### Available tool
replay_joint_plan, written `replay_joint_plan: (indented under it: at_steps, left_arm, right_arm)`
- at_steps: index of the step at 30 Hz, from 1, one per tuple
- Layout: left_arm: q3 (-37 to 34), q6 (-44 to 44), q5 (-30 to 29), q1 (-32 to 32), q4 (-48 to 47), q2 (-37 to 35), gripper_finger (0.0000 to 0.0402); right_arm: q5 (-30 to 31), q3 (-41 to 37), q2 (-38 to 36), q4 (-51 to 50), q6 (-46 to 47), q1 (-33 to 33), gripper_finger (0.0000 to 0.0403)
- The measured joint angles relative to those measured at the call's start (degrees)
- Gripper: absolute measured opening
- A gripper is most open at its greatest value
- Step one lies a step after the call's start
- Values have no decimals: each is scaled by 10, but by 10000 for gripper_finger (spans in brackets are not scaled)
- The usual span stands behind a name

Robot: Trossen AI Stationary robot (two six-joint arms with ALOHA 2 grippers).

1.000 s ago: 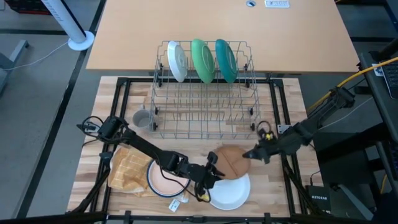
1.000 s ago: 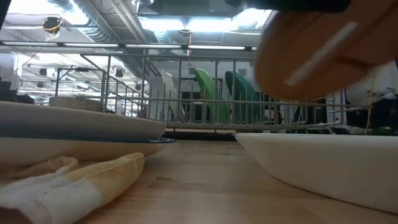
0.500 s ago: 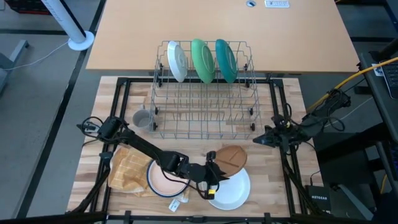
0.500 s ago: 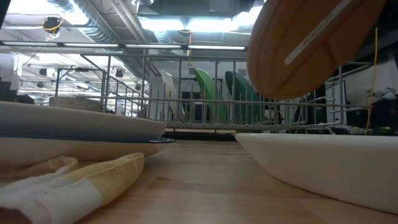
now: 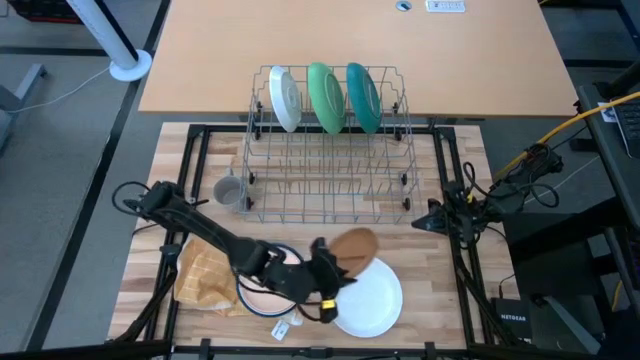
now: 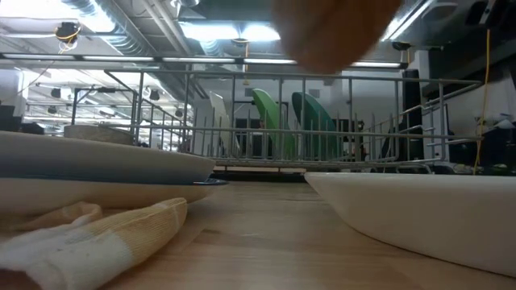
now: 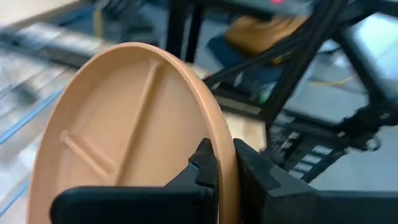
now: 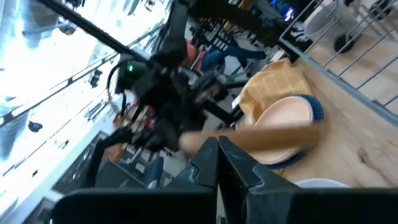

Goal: Sort dishes
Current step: Put the brown plate in the dish rack

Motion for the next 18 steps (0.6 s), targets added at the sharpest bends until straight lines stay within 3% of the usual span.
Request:
replay_joint_plan:
  at_steps: [7,18]
  left_arm:
    - [0,-112,-82,-30,-165,-72,16]
    - [0,-124,-299,-21,-179,-161,16]
  right_arm:
    - [-11,0,0,0,-13,0,7]
    - [-10,0,0,0,-23,0,7]
